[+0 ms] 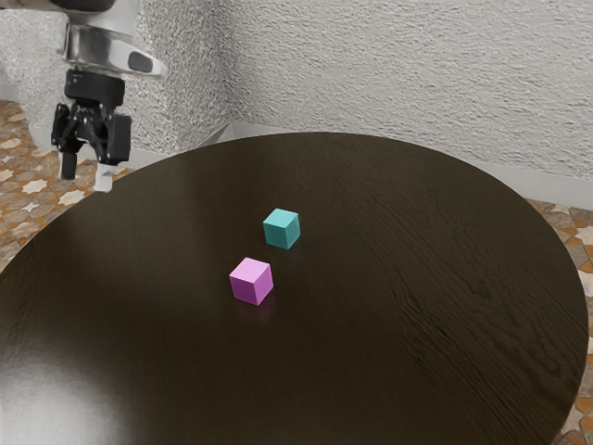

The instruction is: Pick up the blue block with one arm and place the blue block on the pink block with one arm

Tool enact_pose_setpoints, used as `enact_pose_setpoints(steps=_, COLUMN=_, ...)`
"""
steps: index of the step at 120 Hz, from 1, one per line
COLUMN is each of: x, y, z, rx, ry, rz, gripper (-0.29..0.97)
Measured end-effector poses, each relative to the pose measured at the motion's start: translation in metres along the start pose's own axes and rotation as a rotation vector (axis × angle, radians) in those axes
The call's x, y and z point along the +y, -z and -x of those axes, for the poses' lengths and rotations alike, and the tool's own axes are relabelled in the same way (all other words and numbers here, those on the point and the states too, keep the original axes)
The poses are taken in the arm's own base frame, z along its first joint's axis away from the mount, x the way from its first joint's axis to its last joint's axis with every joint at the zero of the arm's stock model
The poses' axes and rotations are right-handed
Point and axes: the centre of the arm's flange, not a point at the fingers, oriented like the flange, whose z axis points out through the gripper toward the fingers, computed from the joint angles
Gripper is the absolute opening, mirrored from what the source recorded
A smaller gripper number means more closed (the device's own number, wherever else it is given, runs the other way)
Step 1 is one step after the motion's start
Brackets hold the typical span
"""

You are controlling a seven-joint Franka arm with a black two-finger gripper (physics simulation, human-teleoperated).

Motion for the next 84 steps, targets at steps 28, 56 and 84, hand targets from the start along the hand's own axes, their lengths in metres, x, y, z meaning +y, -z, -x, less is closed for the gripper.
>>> enact_pose_setpoints(steps=28, x=-0.012, y=0.041, z=-0.028, rx=0.372, ry=-0.145, rz=-0.11, gripper=0.68)
enact_pose_setpoints(steps=56, x=-0.065, y=0.062, z=-0.122, rx=0.406, ry=-0.174, rz=-0.234, gripper=0.68)
enact_pose_setpoints(steps=84, x=-0.099, y=-0.017, z=-0.235, rx=0.366, ry=-0.175, rz=-0.19, gripper=0.68)
